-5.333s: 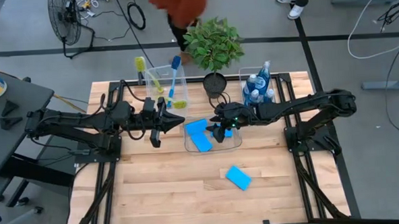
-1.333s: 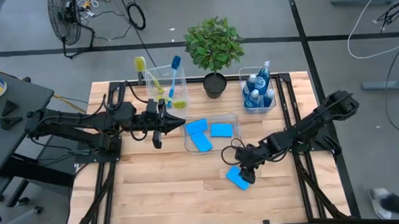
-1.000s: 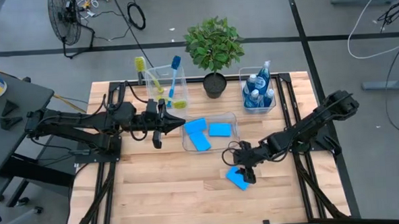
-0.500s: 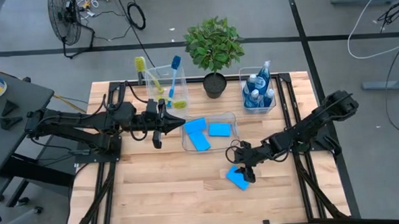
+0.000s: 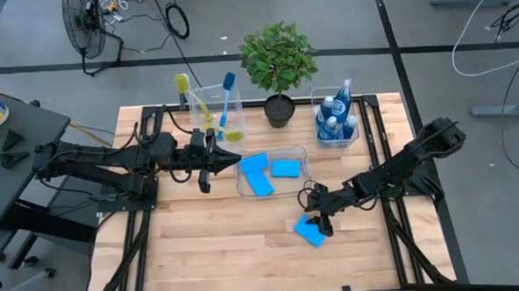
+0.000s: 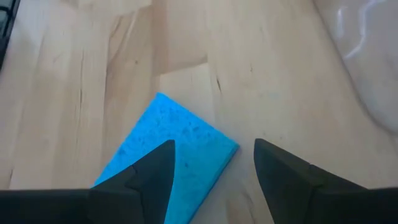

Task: Pick & Place Kitchen Sink Supplies
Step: Put the blue sponge into the bottom transparent bin, then return to Home Position

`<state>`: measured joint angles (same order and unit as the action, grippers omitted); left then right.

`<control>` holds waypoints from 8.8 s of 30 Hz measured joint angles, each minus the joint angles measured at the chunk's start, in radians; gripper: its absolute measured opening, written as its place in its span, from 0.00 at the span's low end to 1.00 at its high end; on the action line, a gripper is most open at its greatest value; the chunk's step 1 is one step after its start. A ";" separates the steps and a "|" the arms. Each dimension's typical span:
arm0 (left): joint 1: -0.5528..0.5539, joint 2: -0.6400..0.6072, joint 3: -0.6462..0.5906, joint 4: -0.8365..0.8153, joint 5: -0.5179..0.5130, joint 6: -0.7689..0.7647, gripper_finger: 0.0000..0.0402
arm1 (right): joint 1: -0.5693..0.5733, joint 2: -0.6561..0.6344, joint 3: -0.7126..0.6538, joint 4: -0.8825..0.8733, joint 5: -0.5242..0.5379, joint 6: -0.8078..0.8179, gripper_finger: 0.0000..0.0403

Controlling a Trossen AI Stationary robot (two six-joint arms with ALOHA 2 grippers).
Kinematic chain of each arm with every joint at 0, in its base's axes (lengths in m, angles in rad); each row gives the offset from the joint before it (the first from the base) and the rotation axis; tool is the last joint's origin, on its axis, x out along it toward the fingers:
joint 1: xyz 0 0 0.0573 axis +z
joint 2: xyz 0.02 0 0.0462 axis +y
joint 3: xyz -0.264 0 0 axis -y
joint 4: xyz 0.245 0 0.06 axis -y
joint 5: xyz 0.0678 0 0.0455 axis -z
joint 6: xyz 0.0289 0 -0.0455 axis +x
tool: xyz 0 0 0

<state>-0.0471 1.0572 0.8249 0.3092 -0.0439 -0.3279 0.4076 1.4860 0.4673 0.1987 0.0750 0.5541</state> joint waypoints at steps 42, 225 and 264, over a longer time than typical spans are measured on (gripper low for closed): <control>0.000 0.000 0.000 0.004 -0.005 -0.001 0.03 | 0.003 0.130 -0.003 0.233 -0.068 0.097 0.01; 0.000 0.000 0.000 0.000 -0.015 -0.001 0.03 | -0.259 -0.788 -0.453 0.351 0.090 -0.472 0.02; 0.000 0.000 0.000 0.000 -0.015 -0.001 0.03 | -0.274 -1.329 -0.452 -0.148 0.216 -0.563 0.02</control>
<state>-0.0471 1.0569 0.8249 0.3092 -0.0589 -0.3290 0.1333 0.1572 0.0154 0.0505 0.2907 -0.0090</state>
